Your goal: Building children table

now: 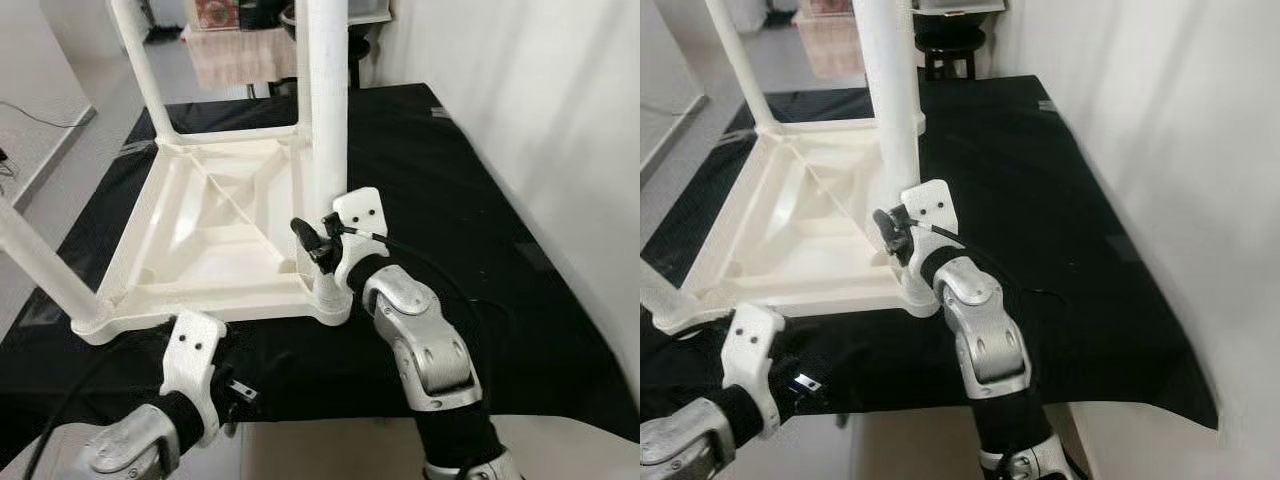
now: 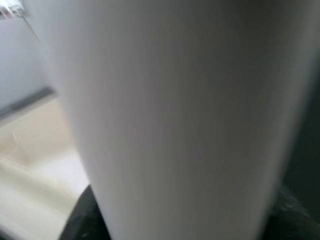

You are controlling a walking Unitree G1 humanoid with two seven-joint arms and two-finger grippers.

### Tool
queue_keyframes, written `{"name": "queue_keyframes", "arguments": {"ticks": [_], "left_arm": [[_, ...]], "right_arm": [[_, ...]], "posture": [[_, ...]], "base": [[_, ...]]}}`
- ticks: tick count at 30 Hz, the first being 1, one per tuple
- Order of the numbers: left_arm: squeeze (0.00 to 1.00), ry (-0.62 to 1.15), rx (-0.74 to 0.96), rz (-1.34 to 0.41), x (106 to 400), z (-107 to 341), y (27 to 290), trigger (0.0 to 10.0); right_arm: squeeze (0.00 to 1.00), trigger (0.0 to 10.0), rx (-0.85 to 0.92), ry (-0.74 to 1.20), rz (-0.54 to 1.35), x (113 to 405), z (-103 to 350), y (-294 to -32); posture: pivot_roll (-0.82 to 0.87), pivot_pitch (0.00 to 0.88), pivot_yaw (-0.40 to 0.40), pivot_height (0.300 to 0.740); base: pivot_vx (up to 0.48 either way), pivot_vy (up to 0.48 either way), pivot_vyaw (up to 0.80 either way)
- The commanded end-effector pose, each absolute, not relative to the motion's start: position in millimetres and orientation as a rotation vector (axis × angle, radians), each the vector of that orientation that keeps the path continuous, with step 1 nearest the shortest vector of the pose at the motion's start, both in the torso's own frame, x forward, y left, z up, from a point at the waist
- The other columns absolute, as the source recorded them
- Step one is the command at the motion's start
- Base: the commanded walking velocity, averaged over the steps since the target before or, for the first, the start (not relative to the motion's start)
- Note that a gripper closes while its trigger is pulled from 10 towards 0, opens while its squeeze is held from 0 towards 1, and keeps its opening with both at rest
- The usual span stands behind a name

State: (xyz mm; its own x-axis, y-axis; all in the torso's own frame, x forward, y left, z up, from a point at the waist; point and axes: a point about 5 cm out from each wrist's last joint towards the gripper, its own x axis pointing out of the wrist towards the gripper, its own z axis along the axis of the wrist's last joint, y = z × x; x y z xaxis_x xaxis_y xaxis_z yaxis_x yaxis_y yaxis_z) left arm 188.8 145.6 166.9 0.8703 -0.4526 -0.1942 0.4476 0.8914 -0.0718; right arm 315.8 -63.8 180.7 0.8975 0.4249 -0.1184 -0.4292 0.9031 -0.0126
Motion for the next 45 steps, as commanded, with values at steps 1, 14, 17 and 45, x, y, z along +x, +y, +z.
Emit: {"name": "queue_keyframes", "arguments": {"ticks": [1,14,17,45], "left_arm": [[0.00,0.189,0.001,-0.438,191,164,148,10.0],[0.00,0.103,0.056,-0.502,187,158,133,10.0],[0.00,0.090,0.044,-0.548,186,158,130,10.0],[0.00,0.015,-0.072,-0.622,189,152,126,10.0]], "right_arm": [[1.00,10.0,-0.004,0.170,0.429,318,172,-69],[0.00,10.0,-0.067,-0.058,1.126,327,210,-69],[0.00,10.0,-0.122,-0.035,1.263,332,211,-68],[0.00,0.0,-0.131,0.298,0.579,333,145,-99]], "posture": [[-0.01,0.128,0.033,0.740],[0.02,0.118,0.013,0.740],[0.03,0.116,0.009,0.740],[0.02,0.126,-0.038,0.740]], "base": [[0.000,0.000,0.00],[0.000,0.000,0.00],[0.000,0.000,0.00],[0.000,0.000,0.00]]}}
